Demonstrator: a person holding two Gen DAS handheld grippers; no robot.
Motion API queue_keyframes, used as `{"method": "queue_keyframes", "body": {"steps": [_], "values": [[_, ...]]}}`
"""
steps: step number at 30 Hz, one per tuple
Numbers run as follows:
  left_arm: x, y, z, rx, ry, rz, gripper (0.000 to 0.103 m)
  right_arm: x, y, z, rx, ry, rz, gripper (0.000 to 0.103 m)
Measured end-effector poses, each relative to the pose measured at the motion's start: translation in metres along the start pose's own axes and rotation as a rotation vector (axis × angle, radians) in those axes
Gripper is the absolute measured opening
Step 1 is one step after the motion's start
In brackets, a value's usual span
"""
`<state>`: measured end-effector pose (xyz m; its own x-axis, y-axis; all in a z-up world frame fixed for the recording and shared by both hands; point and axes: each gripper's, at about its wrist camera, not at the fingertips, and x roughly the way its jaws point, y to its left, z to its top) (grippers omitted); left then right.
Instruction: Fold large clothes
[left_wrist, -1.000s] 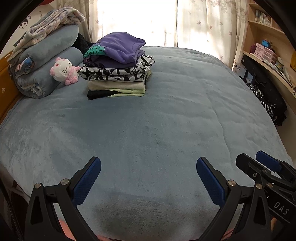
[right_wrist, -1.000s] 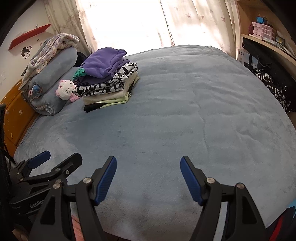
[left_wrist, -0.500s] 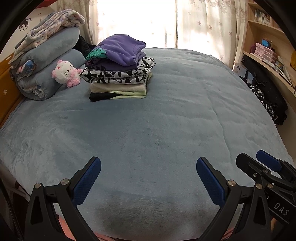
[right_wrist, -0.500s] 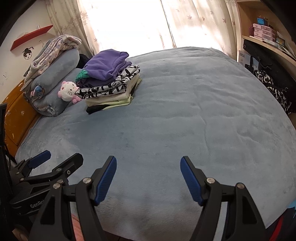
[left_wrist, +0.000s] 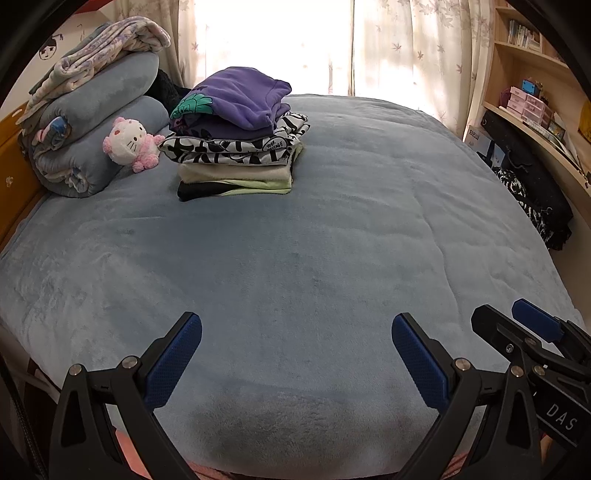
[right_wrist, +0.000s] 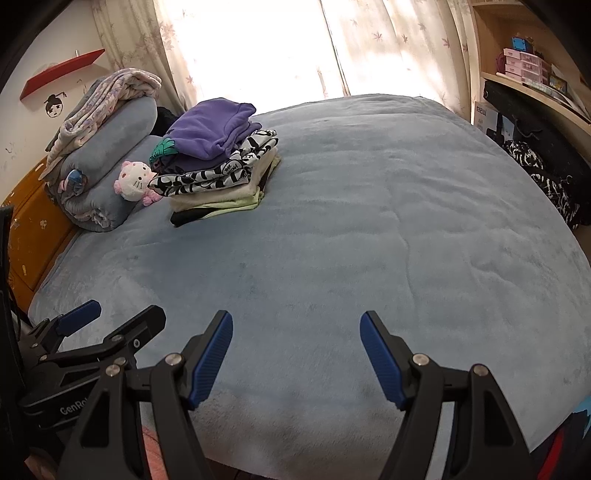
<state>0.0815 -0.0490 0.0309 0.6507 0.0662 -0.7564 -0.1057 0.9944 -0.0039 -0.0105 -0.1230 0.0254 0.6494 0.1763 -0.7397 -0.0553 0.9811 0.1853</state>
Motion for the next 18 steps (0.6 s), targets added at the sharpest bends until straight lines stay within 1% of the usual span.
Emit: {"method": "queue_keyframes", "body": {"steps": [5,18], "values": [[0.002,0.0034,-0.0006,-0.015,0.015,-0.015,0.102,-0.0006,0.0016,-0.0017,0.001,-0.003,0.002,0.072],[0.0025,0.0033,-0.0011,-0.018,0.02,-0.016,0.102,0.0006,0.0028,-0.0035,0.001,0.001,0.005,0.072]]}}
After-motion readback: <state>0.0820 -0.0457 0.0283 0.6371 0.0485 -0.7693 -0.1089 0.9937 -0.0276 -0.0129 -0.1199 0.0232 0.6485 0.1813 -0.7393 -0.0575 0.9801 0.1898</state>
